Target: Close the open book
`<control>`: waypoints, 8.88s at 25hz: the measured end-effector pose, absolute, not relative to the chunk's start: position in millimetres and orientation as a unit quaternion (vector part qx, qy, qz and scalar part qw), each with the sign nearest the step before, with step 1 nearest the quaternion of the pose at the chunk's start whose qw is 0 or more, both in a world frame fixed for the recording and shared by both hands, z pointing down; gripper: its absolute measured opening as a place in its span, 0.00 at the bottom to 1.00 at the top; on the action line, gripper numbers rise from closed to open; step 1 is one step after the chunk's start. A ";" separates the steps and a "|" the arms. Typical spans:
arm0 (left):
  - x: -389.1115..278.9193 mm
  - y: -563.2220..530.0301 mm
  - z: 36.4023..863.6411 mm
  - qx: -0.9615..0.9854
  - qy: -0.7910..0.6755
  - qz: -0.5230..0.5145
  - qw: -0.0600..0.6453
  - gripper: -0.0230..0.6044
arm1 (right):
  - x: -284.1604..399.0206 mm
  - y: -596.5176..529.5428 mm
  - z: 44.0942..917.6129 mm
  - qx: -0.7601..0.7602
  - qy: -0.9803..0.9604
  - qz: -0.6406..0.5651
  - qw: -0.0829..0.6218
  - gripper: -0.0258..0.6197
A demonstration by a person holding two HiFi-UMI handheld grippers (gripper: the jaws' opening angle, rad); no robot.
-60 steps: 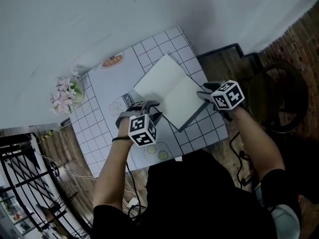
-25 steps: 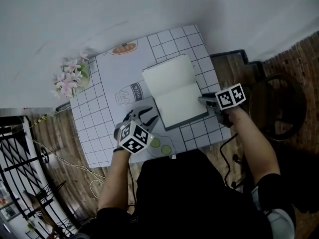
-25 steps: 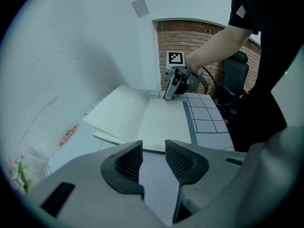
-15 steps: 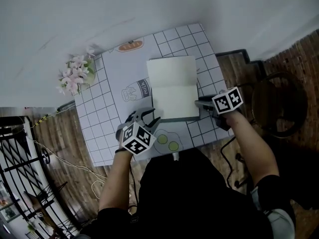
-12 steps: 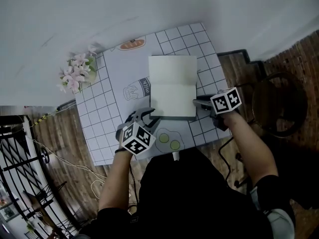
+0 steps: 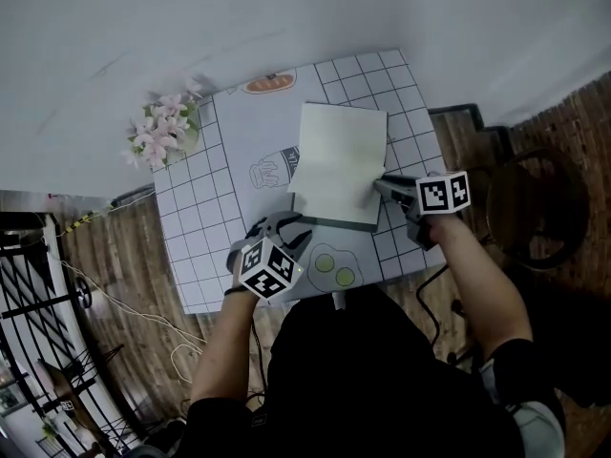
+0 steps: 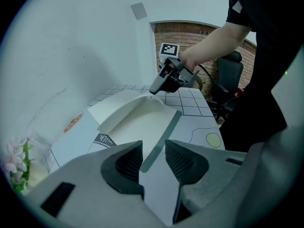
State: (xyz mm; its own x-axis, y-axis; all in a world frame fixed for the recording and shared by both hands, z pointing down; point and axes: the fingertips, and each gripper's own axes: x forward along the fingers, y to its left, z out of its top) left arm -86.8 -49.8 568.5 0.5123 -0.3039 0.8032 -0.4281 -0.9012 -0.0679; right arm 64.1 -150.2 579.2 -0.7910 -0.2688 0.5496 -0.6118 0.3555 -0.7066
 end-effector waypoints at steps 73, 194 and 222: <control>-120.1 -60.0 626.7 0.830 -0.271 0.471 0.126 0.29 | 24.3 -116.8 604.7 0.292 -0.775 0.528 0.186 0.08; -130.0 3.8 589.0 0.736 -0.477 0.423 0.229 0.29 | -45.6 -112.8 629.8 -0.131 -0.793 -0.276 0.528 0.27; -164.3 -40.3 529.7 0.749 -0.511 0.370 0.204 0.29 | -22.9 -191.2 567.0 0.171 -0.871 -0.106 0.449 0.10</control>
State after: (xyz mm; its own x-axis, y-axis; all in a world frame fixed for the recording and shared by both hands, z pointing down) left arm -164.3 -40.3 529.7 0.2048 -0.6141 0.7622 -0.9156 -0.3956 -0.0727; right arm -22.9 -191.2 567.0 -0.5380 -0.3920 0.7463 -0.2022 0.9195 0.3372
